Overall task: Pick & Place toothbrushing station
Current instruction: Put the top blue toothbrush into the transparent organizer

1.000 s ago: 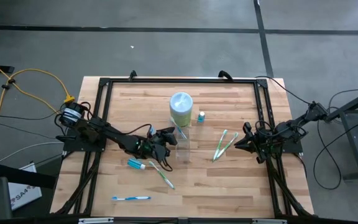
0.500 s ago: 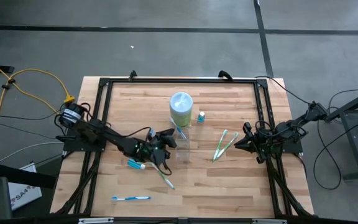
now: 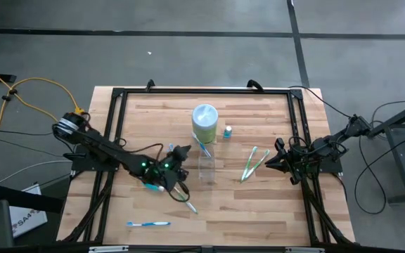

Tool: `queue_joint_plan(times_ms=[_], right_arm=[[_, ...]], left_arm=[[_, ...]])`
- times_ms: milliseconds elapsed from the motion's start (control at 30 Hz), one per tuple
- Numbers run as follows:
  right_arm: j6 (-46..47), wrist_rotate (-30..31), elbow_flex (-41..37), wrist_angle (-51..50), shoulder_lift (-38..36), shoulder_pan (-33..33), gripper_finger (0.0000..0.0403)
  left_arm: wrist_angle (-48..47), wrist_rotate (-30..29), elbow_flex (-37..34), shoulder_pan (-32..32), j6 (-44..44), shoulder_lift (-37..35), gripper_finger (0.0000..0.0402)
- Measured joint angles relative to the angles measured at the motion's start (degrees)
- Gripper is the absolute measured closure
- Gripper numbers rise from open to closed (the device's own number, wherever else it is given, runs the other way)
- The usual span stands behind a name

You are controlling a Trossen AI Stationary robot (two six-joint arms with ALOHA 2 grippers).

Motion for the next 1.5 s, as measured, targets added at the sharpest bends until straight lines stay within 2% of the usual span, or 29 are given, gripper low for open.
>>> queue_joint_plan(times_ms=[100,200,367,467,933,1067,1200,1500], right_arm=[[0.0,0.0,0.0,0.0,0.0,0.0,0.0366],[0.0,0.0,0.0,0.0,0.0,0.0,0.0366],[0.0,0.0,0.0,0.0,0.0,0.0,0.0366],[0.0,0.0,0.0,0.0,0.0,0.0,0.0366],[0.0,0.0,0.0,0.0,0.0,0.0,0.0366],[0.0,0.0,0.0,0.0,0.0,0.0,0.0366],[0.0,0.0,0.0,0.0,0.0,0.0,0.0366],[0.0,0.0,0.0,0.0,0.0,0.0,0.0366]], left_arm=[[-11.2,9.2,0.0,0.0,-15.1,-4.6,0.035],[-18.7,17.4,0.0,0.7,-25.5,-8.3,0.035],[-28.3,35.0,0.0,3.6,-33.2,-11.9,0.035],[-32.8,41.5,0.0,5.8,-36.2,-12.1,0.035],[-37.5,59.9,-0.2,15.7,-36.3,-11.9,0.035],[-37.3,65.3,-0.3,19.0,-33.9,-11.9,0.035],[-35.1,68.8,-0.7,21.8,-33.4,-11.9,0.035],[-26.5,75.1,-6.2,25.7,-32.1,-11.9,0.035]])
